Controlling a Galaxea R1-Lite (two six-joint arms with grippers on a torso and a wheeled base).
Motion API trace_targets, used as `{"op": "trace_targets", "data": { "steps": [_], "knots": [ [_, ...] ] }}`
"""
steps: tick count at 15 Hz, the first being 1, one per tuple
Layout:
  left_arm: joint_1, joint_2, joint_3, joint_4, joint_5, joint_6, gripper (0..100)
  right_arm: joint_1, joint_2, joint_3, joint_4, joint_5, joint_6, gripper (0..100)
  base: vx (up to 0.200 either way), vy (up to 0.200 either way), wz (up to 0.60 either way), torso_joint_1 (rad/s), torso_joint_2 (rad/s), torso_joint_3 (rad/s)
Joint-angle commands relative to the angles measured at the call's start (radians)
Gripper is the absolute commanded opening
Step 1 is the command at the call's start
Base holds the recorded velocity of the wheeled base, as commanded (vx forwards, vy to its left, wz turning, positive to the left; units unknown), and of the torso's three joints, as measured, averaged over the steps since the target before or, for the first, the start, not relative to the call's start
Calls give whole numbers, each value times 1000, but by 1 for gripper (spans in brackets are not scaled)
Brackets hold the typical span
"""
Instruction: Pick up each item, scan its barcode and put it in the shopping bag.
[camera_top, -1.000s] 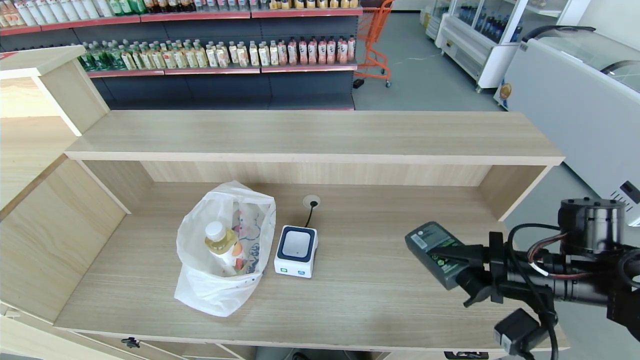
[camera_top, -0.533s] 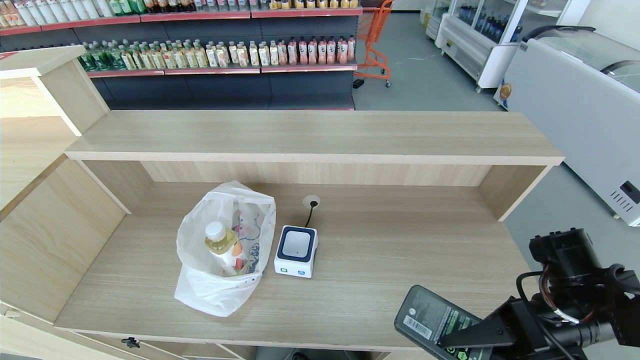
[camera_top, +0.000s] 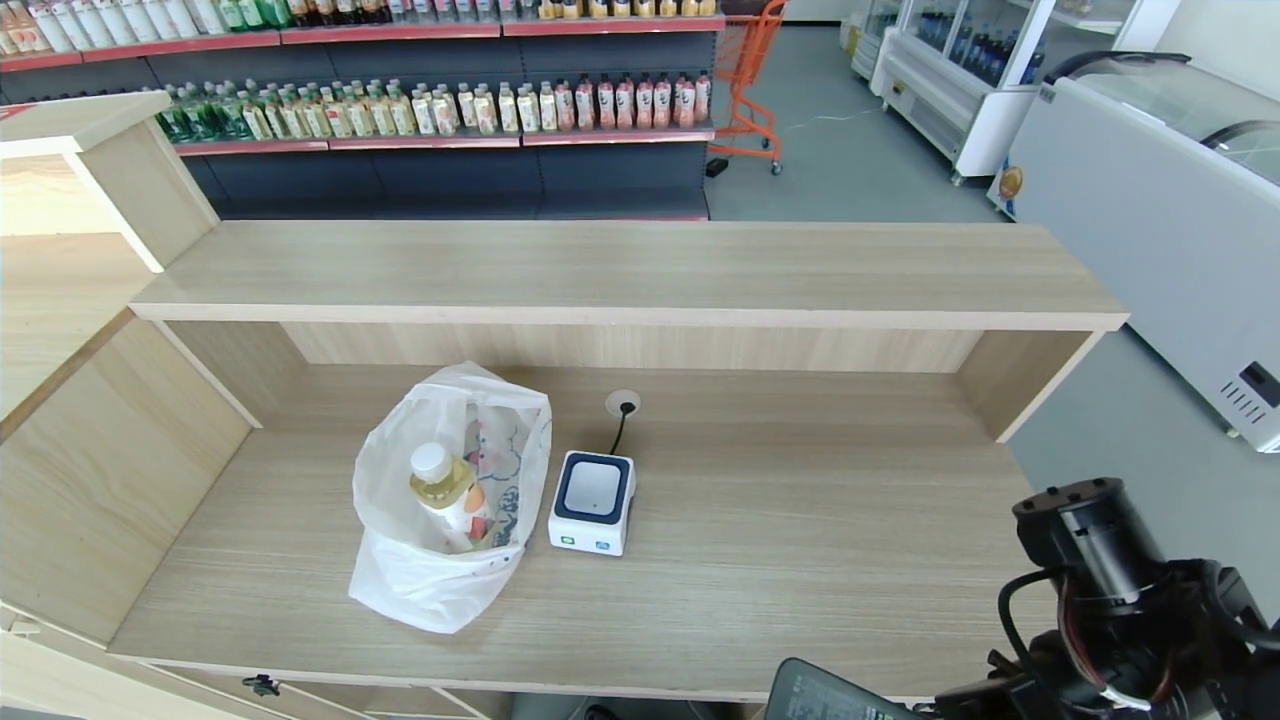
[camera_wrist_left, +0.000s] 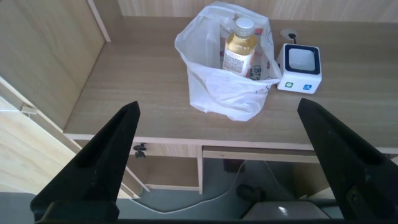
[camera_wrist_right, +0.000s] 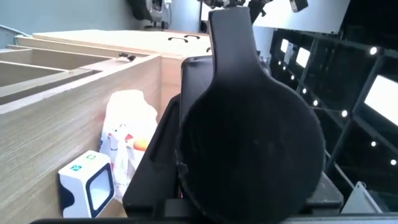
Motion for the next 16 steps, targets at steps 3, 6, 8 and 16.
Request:
{"op": "trace_targets", "data": {
  "steps": [3,6,8,16],
  "knots": [
    [0,0,0,0,0,0,100,2,-7,0,1,0,-80,0,0,0,0,0,0,0],
    [0,0,0,0,0,0,100,2,-10,4,0,0,-80,0,0,0,0,0,0,0],
    [0,0,0,0,0,0,100,0,-10,4,0,2,-80,0,0,0,0,0,0,0],
    [0,0,0,0,0,0,100,-23,-105,-15,-2,-6,134,0,0,0,0,0,0,0]
  ]
}}
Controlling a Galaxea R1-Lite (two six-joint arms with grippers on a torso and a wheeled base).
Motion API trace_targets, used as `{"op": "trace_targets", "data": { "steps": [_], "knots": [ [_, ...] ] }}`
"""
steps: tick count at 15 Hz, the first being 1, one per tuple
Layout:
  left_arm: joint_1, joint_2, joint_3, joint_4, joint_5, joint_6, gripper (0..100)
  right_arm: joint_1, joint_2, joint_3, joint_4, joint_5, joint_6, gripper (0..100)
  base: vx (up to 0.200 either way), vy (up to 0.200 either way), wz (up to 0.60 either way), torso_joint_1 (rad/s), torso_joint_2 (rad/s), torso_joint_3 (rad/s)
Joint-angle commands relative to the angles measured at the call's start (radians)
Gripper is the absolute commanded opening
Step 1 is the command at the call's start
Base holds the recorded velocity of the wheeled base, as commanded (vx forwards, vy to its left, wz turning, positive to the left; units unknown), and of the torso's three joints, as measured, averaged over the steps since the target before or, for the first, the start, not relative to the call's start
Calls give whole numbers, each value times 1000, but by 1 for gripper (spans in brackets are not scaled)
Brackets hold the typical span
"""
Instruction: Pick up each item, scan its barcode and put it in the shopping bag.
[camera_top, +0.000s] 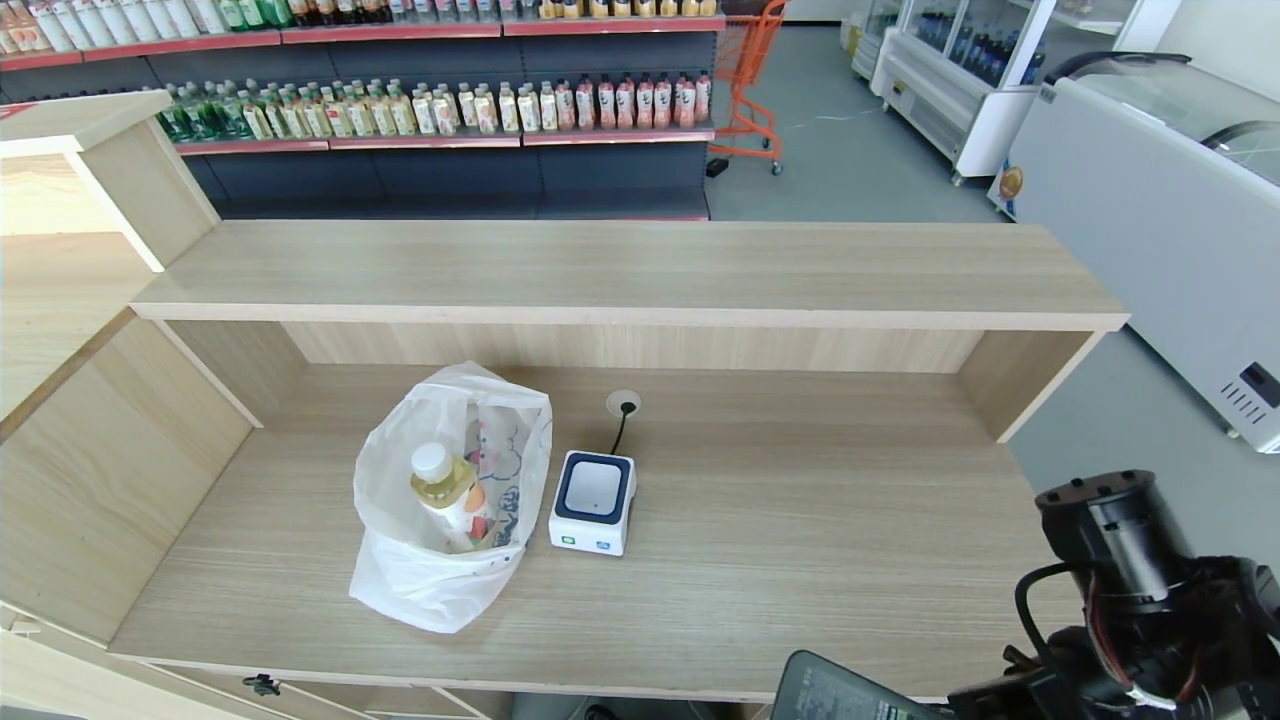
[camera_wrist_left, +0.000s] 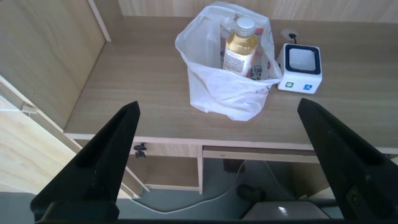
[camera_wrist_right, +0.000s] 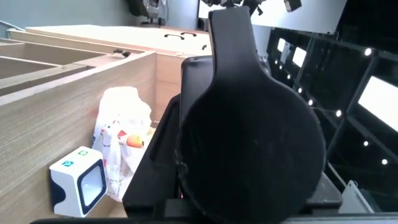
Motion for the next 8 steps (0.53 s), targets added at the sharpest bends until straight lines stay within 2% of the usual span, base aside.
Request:
{"op": "trace_targets", "data": {
  "steps": [1,2,4,5,6,7,8],
  "knots": [
    [0,0,0,0,0,0,100,-80,-102,-27,-10,-21,166,0,0,0,0,0,0,0],
    [0,0,-2,0,0,0,100,-154,-179,-25,-11,-44,312,0,0,0,0,0,0,0],
    [0,0,-2,0,0,0,100,-344,-380,-4,-7,-166,570,0,0,0,0,0,0,0],
    [0,0,0,0,0,0,100,-358,-392,-1,-7,-176,588,0,0,0,0,0,0,0],
    [0,0,0,0,0,0,100,-393,-475,10,-7,-262,682,0,0,0,0,0,0,0],
    [0,0,0,0,0,0,100,-389,-511,1,-2,-294,718,0,0,0,0,0,0,0],
    [0,0,0,0,0,0,100,-389,-508,10,13,-291,763,0,0,0,0,0,0,0]
  ]
}}
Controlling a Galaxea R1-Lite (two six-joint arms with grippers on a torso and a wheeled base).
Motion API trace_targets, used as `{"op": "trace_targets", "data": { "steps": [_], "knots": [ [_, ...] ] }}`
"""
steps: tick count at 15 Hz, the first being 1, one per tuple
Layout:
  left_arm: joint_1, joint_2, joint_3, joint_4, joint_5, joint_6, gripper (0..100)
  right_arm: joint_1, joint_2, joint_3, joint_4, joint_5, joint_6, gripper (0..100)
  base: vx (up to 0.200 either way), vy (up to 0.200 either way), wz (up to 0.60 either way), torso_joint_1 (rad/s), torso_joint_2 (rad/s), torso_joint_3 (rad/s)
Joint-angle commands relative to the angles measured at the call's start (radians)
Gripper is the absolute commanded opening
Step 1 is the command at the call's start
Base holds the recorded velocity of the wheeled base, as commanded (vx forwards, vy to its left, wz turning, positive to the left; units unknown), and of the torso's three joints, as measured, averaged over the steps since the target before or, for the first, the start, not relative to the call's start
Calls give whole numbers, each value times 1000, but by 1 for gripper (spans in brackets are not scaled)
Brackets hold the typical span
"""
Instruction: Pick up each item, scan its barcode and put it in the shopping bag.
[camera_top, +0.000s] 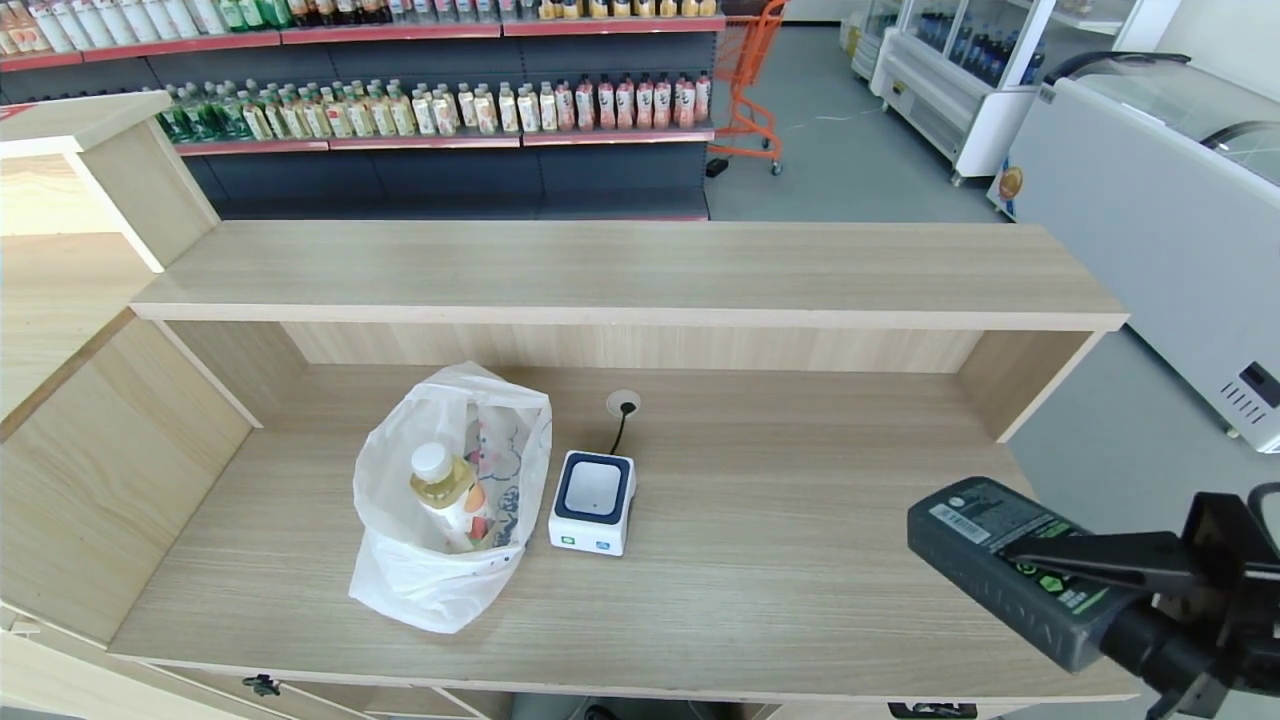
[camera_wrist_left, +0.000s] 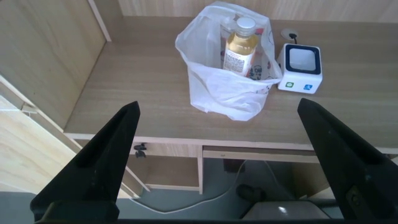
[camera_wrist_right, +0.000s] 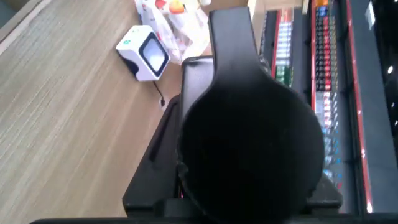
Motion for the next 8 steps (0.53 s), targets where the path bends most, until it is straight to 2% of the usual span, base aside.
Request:
{"op": "trace_targets", "data": {
  "steps": [1,2,4,5,6,8],
  "knots": [
    [0,0,0,0,0,0,100,-33,-90,8,71,-36,119,0,0,0,0,0,0,0],
    [0,0,0,0,0,0,100,-34,-61,-13,85,-70,230,0,0,0,0,0,0,0],
    [0,0,0,0,0,0,100,-49,-53,-32,82,-186,579,0,0,0,0,0,0,0],
    [0,0,0,0,0,0,100,-69,-84,-33,62,-288,918,0,0,0,0,0,0,0],
    [0,0,0,0,0,0,100,-59,-92,-32,28,-352,1185,0,0,0,0,0,0,0],
    [0,0,0,0,0,0,100,12,-73,-44,-46,-413,1877,0,0,0,0,0,0,0]
  ]
}}
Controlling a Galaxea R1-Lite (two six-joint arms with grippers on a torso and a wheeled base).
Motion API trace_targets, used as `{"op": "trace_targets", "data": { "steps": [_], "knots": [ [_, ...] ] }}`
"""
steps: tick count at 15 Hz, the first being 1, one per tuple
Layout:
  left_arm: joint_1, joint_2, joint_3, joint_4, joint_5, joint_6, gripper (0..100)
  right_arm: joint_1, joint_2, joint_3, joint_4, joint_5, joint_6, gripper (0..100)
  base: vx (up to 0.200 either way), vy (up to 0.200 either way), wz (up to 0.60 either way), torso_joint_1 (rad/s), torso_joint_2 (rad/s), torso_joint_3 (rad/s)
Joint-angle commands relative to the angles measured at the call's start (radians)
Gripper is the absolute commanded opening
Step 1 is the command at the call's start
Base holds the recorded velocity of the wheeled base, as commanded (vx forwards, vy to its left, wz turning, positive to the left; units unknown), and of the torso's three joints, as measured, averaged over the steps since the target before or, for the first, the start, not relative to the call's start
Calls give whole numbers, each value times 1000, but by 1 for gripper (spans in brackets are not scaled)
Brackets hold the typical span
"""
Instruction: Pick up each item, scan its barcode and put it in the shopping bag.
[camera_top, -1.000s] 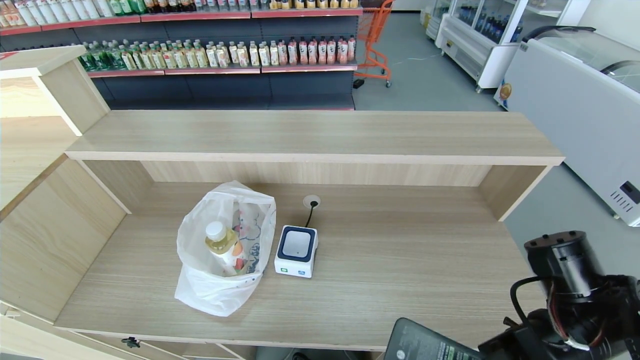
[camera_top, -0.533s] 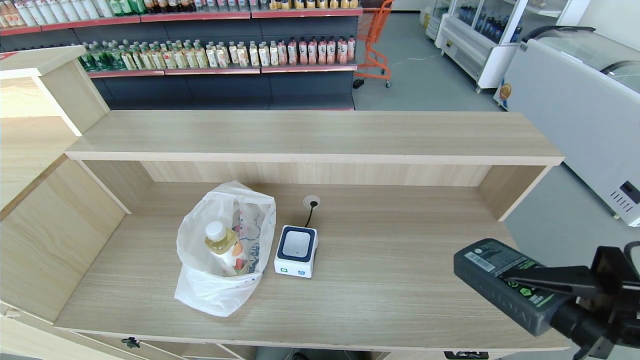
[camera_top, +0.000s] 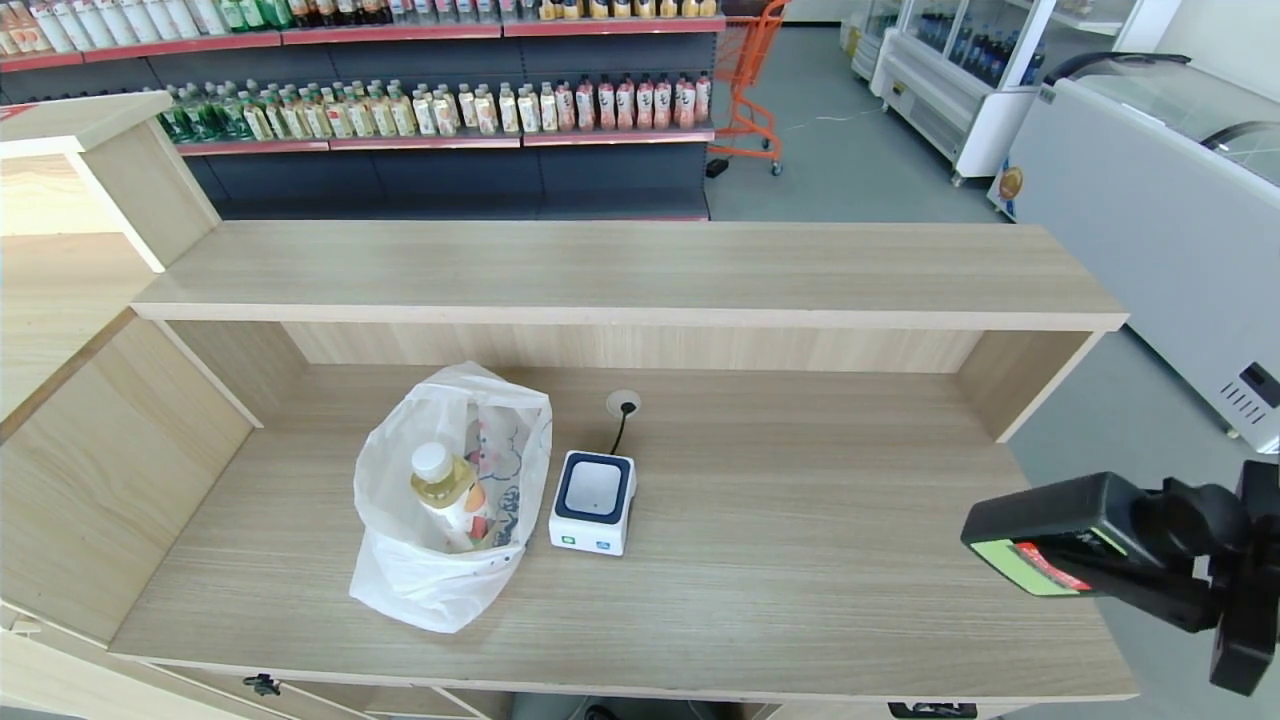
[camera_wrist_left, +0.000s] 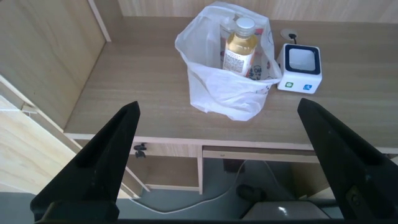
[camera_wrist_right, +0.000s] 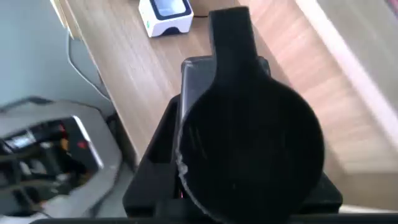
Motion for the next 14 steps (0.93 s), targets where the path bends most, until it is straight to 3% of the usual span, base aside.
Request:
{"op": "trace_targets", "data": {
  "steps": [1,3,4,5,7,12,14],
  "knots": [
    [0,0,0,0,0,0,100,79,26,-38,-84,-149,748,0,0,0,0,0,0,0],
    [0,0,0,0,0,0,100,82,95,-89,-88,-192,1183,0,0,0,0,0,0,0],
    [0,0,-2,0,0,0,100,82,107,-95,-88,-191,1344,0,0,0,0,0,0,0],
    [0,0,0,0,0,0,100,86,112,-83,-85,-188,1423,0,0,0,0,0,0,0],
    [0,0,0,0,0,0,100,126,113,-41,-85,-195,1459,0,0,0,0,0,0,0],
    [0,0,0,0,0,3,100,120,99,-28,-82,-200,1462,0,0,0,0,0,0,0],
    [0,0,0,0,0,-3,100,113,99,-29,-81,-202,1462,0,0,200,0,-7,2,2]
  ]
}}
